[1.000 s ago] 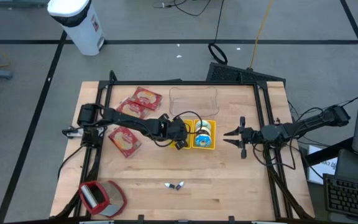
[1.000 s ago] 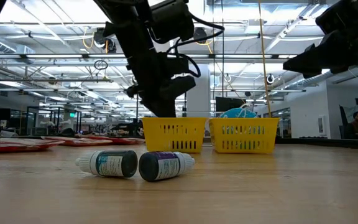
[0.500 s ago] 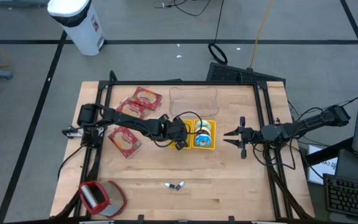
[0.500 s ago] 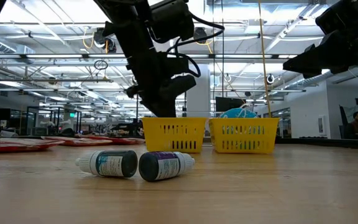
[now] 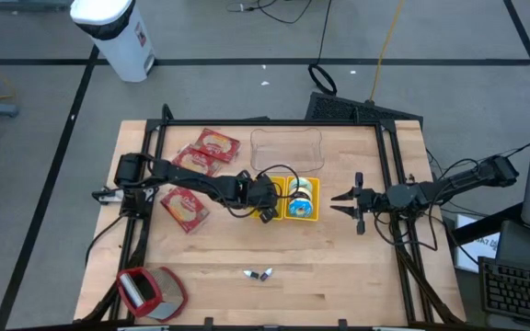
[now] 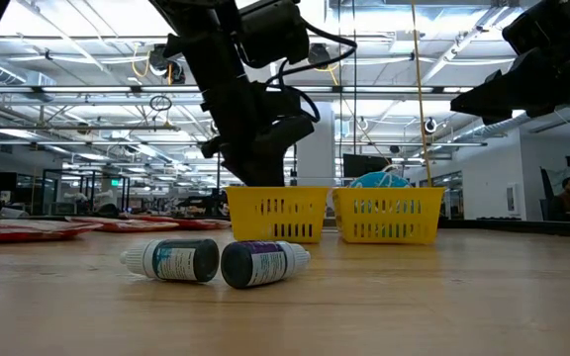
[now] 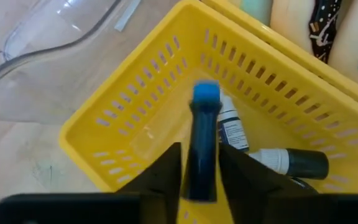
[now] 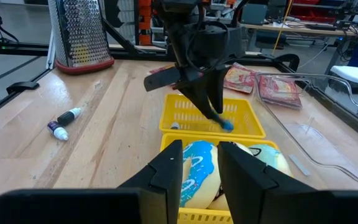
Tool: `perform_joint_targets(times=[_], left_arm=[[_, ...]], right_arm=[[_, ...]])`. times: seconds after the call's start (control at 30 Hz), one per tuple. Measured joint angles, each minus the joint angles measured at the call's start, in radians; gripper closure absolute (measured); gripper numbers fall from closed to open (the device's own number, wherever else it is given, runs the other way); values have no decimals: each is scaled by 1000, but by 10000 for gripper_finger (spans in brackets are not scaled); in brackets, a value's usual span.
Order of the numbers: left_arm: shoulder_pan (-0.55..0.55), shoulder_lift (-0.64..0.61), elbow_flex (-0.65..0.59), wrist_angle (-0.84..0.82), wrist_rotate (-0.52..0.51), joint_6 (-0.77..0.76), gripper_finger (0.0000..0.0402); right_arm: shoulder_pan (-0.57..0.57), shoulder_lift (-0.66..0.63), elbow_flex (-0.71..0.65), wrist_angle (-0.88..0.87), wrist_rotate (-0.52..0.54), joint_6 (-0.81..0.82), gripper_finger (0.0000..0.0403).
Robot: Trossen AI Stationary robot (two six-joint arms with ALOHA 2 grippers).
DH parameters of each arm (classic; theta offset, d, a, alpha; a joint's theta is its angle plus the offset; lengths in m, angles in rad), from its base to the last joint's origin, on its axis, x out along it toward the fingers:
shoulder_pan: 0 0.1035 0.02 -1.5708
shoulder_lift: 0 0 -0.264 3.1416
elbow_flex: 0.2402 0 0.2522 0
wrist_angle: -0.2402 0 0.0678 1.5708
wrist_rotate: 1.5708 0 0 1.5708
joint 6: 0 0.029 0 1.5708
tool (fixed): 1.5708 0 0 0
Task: Pick & Place Food Item
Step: Put the blue food coloring bottle into the left yellow bin, then put the black food coloring bottle into the left yellow bin
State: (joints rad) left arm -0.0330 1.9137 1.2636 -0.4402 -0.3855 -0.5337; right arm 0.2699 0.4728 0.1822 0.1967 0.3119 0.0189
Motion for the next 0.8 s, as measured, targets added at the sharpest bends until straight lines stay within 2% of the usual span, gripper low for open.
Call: perform_joint_targets(times=[0.17,0.33,0.53,0.8], left_arm=[[0,-2,0,0,11,96,218],[-10,-31,15,-14,103,174,179],[-62,-80,66,-44,203,199,168],[-208,-123,71,-53,435,200,180]], right_arm=[[0,0,0,0,0,0,312],[0,0,0,0,0,0,312],[0,7,0,-1,0,0,312],[0,14,0,-3,0,0,312]])
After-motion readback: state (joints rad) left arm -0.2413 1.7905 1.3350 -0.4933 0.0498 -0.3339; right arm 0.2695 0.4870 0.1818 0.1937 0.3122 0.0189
